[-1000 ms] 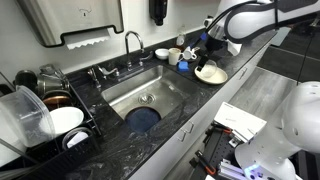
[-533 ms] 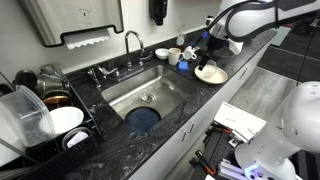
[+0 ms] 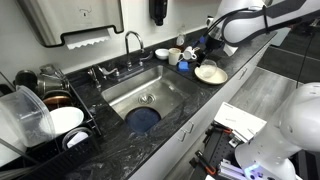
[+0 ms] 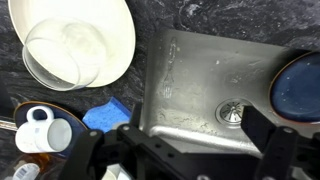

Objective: Pick up the glass bowl from the white plate and place it on the left side of the countertop

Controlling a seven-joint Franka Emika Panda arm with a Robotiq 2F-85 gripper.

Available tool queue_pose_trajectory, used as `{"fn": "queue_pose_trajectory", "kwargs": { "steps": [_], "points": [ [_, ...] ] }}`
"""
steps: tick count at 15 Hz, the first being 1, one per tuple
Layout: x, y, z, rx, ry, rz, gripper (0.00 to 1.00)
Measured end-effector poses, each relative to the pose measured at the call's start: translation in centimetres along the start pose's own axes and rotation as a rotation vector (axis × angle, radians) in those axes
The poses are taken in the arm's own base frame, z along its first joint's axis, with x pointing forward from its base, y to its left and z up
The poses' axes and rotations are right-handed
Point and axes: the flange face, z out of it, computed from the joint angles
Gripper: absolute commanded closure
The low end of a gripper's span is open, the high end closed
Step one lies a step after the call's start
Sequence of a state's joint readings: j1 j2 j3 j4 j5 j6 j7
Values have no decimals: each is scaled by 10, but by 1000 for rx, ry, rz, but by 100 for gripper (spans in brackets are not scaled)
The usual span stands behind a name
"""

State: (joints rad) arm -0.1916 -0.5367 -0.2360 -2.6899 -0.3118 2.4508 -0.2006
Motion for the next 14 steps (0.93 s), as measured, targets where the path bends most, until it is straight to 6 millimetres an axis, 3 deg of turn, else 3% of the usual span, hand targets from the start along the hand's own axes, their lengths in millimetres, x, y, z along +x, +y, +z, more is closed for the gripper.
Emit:
{"fn": "queue_pose_trajectory", "kwargs": {
  "steps": [8,14],
  "points": [
    [20,45,45,-99,-96,89,0],
    [30,72,89,-115,-184,156,0]
  ]
}}
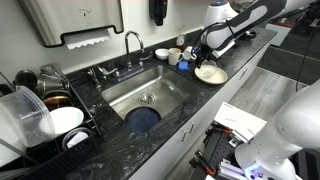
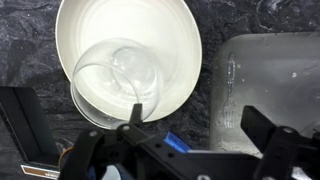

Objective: Pick up the glass bowl from the white plate and place it on the left side of the countertop

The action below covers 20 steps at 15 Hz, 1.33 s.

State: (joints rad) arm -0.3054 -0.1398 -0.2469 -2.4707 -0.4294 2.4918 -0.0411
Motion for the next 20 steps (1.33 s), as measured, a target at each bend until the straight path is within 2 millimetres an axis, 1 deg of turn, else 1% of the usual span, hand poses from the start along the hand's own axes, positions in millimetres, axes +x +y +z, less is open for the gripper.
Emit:
{"fn": "queue_pose_trajectory", "kwargs": {
  "steps": [3,6,10,11,12,13,14,16,20],
  "points": [
    [9,10,18,-27,-33,48,0],
    [16,20,31,-42,-53,93,0],
    [17,28,52,-19,-93,137,0],
    [17,28,58,-4,-105,150,25],
    [16,27,65,16,-117,160,28],
    [17,27,70,40,-128,167,34],
    [17,27,75,63,-136,174,43],
    [19,26,83,99,-152,188,57],
    [22,28,90,118,-168,209,84]
  ]
}}
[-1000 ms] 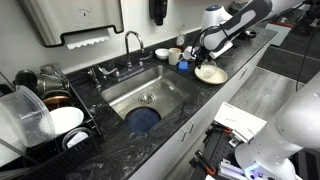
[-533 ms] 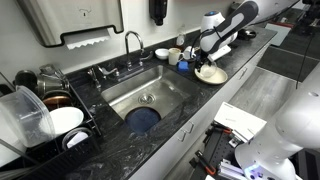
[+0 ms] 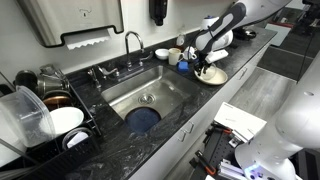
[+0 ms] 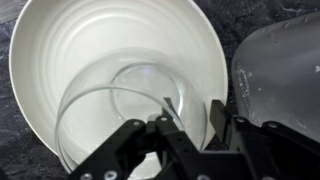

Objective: Pick up the glass bowl from the white plate and place it on the left side of the countertop

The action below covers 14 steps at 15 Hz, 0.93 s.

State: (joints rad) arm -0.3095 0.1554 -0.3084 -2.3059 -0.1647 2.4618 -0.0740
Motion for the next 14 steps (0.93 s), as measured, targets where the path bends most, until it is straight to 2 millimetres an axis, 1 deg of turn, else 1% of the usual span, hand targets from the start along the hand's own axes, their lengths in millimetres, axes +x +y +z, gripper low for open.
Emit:
{"fn": "queue_pose_trajectory", "kwargs": {
  "steps": [2,5,6,7,9,11,13,14],
  "points": [
    [2,2,1,-3,-1,7,98],
    [2,10,1,-15,0,57,100],
    [2,15,-1,-24,4,86,98],
    [2,22,-5,-29,11,116,98],
    [0,36,-18,-33,38,165,98],
    [-1,46,-38,-37,76,197,98],
    [-3,49,-62,-30,118,207,98],
    [-4,47,-74,-22,138,202,98]
  ]
}}
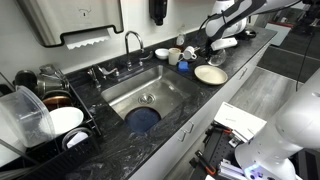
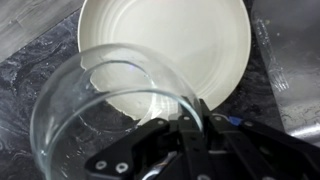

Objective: Pick up the glass bowl from the white plate and place it on the left side of the countertop

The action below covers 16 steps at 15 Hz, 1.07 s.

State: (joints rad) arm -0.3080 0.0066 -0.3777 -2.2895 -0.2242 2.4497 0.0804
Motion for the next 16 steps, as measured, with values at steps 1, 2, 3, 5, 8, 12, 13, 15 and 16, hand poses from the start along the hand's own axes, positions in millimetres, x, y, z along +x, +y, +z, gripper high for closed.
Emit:
{"fn": "queue_pose_trajectory", "kwargs": {
  "steps": [1,2,3,5,8,12,13,15,16],
  "points": [
    [-1,-4,-13,15,14,-11,98],
    [-3,-10,-25,33,26,-29,98],
    [-6,-18,-38,58,40,-52,98],
    [-16,-39,-62,116,55,-108,98],
    [-40,-78,-88,228,59,-217,98],
    [-77,-132,-110,335,36,-358,98],
    [-86,-143,-114,358,31,-387,98],
    [-101,-163,-121,399,27,-436,98],
    [-108,-173,-124,419,25,-459,98]
  ]
}}
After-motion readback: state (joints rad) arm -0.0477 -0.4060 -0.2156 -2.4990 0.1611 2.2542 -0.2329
